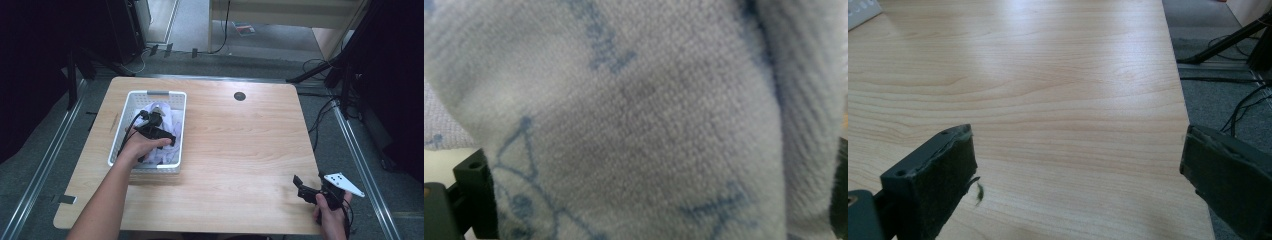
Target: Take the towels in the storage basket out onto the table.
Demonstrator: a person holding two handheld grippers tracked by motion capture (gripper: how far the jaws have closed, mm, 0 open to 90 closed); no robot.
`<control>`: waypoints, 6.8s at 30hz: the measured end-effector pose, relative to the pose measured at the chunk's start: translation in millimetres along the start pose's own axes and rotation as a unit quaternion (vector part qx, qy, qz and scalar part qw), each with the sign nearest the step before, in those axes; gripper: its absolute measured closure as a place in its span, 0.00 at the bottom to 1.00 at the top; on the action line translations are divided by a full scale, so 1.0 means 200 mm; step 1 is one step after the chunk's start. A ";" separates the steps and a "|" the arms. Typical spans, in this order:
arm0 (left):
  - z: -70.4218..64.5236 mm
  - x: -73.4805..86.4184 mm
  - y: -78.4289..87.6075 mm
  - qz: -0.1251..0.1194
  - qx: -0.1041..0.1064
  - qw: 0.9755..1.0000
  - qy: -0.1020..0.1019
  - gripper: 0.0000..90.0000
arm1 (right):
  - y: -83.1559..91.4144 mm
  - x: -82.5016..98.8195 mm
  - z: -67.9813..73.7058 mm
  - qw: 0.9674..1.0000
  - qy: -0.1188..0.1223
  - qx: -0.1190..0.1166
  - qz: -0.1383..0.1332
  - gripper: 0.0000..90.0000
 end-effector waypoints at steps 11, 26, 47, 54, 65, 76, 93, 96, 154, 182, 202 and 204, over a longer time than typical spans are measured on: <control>-0.02 -0.01 0.02 0.003 -0.006 1.000 0.004 0.23 | 0.00 0.00 0.00 1.000 0.001 -0.002 0.003 0.02; 0.01 0.00 0.06 -0.013 0.044 0.999 0.024 0.54 | 0.00 0.00 0.00 1.000 -0.001 -0.003 0.004 0.02; 0.06 -0.10 0.25 -0.009 0.018 1.000 0.003 0.58 | 0.00 0.00 0.00 1.000 -0.003 -0.003 0.005 0.03; 0.06 -0.22 0.44 -0.033 0.010 0.999 -0.005 0.58 | 0.00 0.00 0.00 1.000 -0.002 -0.002 0.004 0.03; 0.04 -0.32 0.60 -0.060 0.011 0.998 -0.013 0.57 | 0.00 0.00 0.00 1.000 -0.005 -0.002 0.005 0.03; -0.10 -0.40 0.67 -0.076 0.027 0.996 -0.027 0.57 | 0.00 0.00 -0.01 1.000 -0.007 0.000 0.005 0.03; -0.46 -0.46 0.55 -0.068 0.058 0.994 -0.067 0.57 | 0.00 0.00 0.00 1.000 0.000 0.001 -0.003 0.03; -0.55 -0.48 0.50 -0.062 0.061 0.993 -0.080 0.57 | 0.00 0.00 0.00 1.000 0.000 -0.001 -0.004 0.03; -1.12 -0.33 -0.03 -0.024 0.123 0.989 -0.074 0.03 | 0.01 0.00 0.00 1.000 -0.005 -0.005 -0.012 0.04; -0.69 -0.37 0.32 -0.094 0.090 0.991 -0.044 0.00 | 0.01 0.00 0.00 1.000 -0.006 -0.003 -0.011 0.04; -0.25 -0.24 0.62 -0.140 0.049 0.989 -0.017 0.00 | 0.00 0.00 0.00 1.000 -0.004 0.002 -0.007 0.04; -0.20 -0.22 0.65 -0.147 0.045 0.988 -0.010 0.00 | 0.00 0.00 0.00 1.000 -0.002 0.001 -0.007 0.04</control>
Point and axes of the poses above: each handheld gripper's, and its own axes: y roughly backward along the jaws, x roughly out of its underside, z roughly to its left, the point moved 5 cm from there along -y, roughly forward along the jaws, and after that the axes turned 13 degrees about -z, right-handed, at the moved point
